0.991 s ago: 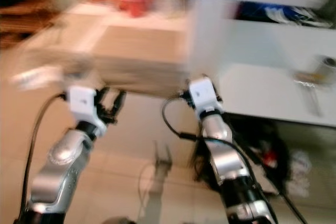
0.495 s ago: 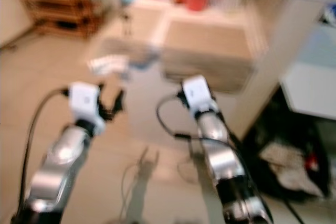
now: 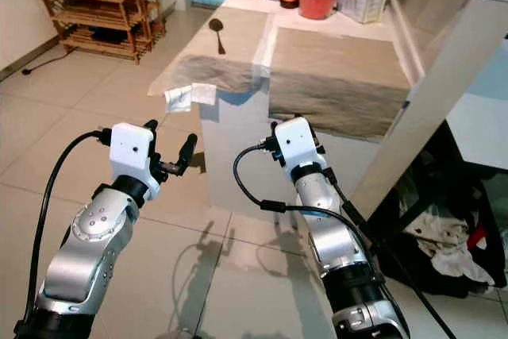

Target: Setting the table

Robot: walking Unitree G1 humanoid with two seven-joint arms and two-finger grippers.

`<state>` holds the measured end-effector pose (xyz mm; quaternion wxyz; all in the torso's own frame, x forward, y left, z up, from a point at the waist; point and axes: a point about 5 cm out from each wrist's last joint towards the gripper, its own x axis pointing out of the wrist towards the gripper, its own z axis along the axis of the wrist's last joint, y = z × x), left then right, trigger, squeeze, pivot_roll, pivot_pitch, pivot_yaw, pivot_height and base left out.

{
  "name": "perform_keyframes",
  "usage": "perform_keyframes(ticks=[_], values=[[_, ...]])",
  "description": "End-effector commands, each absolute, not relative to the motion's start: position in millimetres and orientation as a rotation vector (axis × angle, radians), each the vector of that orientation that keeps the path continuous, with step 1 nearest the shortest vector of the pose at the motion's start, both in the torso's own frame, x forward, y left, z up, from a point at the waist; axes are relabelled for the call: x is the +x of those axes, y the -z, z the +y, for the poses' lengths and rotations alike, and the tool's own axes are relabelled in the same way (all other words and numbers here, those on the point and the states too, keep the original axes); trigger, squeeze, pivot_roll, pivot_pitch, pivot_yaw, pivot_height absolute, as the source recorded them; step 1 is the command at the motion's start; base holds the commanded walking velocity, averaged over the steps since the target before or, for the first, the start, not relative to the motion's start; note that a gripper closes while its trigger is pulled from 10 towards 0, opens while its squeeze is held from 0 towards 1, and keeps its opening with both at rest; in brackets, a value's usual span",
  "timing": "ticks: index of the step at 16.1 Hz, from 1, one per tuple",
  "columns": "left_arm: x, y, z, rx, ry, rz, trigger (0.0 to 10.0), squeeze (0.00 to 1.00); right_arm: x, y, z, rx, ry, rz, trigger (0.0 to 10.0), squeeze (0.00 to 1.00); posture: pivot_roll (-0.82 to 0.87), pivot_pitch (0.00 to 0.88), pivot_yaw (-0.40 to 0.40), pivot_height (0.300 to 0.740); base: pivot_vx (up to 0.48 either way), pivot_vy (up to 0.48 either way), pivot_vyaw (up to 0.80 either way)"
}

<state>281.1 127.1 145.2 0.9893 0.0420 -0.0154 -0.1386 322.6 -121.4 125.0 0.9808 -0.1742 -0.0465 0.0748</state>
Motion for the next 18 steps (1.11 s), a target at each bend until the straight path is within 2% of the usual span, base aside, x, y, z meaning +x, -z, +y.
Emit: perform_keyframes(ticks=[1, 3, 15, 18], values=[[283.2, -148.2, 124.6, 0.068, 0.300, -0.034, 10.0, 0.00, 326.1, -130.2, -126.2, -0.354, -0.126, -0.114, 10.0, 0.00, 0.03, 0.000, -0.010, 0.740, 0.461, 0.000, 0.00], [284.5, -150.9, 126.5, 0.068, 0.289, -0.051, 10.0, 0.00, 326.6, -130.6, -125.4, -0.353, -0.128, -0.119, 10.0, 0.00, 0.03, 0.000, -0.008, 0.740, 0.437, 0.000, 0.00], [286.9, -155.5, 127.2, 0.080, 0.285, -0.072, 10.0, 0.00, 334.4, -143.5, -118.4, -0.339, -0.147, -0.179, 10.0, 0.00, 0.04, 0.000, -0.015, 0.740, 0.356, 0.320, 0.00], [288.3, -156.6, 125.0, 0.109, 0.304, -0.072, 10.0, 0.00, 339.7, -171.0, -110.9, -0.304, -0.154, -0.276, 10.0, 0.00, 0.04, 0.000, -0.010, 0.740, 0.434, 0.000, 0.00]])
